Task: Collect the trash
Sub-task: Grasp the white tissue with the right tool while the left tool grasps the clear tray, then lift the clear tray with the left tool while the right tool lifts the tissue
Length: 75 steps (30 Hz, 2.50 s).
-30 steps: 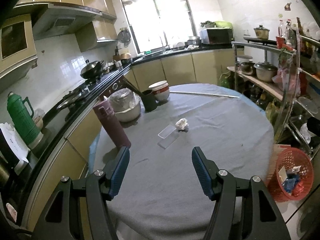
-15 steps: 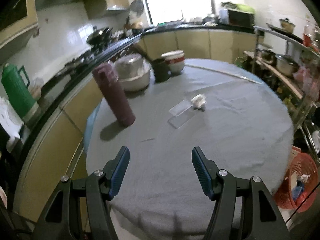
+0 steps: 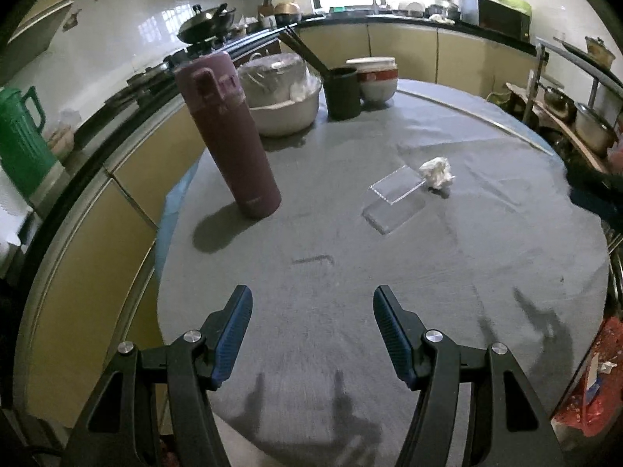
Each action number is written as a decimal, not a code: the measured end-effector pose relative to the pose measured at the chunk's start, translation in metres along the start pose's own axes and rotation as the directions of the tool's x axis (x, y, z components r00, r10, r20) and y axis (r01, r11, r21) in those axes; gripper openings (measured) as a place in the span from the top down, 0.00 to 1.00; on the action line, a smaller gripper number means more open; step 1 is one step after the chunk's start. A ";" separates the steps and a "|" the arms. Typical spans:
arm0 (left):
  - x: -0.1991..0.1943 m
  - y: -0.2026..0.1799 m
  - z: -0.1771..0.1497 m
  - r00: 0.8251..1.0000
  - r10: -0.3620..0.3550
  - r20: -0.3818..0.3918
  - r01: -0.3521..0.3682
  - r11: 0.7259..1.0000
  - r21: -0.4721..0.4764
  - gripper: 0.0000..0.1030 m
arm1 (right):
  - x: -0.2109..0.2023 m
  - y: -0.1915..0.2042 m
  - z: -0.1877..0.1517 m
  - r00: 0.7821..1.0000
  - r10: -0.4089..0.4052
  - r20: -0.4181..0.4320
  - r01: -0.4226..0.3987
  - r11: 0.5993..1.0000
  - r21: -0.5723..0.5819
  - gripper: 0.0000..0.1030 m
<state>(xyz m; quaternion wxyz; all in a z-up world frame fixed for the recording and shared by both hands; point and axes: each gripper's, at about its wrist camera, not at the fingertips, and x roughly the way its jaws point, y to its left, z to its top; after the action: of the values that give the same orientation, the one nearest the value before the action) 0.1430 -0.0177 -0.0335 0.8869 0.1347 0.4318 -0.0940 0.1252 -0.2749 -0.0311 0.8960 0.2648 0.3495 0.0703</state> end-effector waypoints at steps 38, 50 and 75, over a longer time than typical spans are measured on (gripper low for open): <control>0.155 -0.063 0.102 0.908 -0.410 -0.091 0.419 0.892 0.166 0.30 | 0.092 -0.079 0.017 0.995 -0.046 -0.092 0.063 0.979 0.192 0.67; 0.167 -0.063 0.087 0.891 -0.436 -0.125 0.452 0.879 0.153 0.44 | 0.002 -0.074 -0.042 0.997 -0.074 -0.037 0.080 0.980 0.183 0.67; -0.064 -0.067 -0.063 0.956 -0.269 0.114 0.265 0.963 0.050 0.44 | -0.130 -0.019 -0.146 0.989 -0.021 0.149 0.003 0.993 0.122 0.67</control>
<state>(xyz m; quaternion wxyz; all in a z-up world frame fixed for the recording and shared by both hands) 0.0383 -0.0580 -0.0308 0.8879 0.0846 0.3905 -0.2280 -0.0692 -0.2699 -0.0545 0.9025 0.3210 0.2862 0.0233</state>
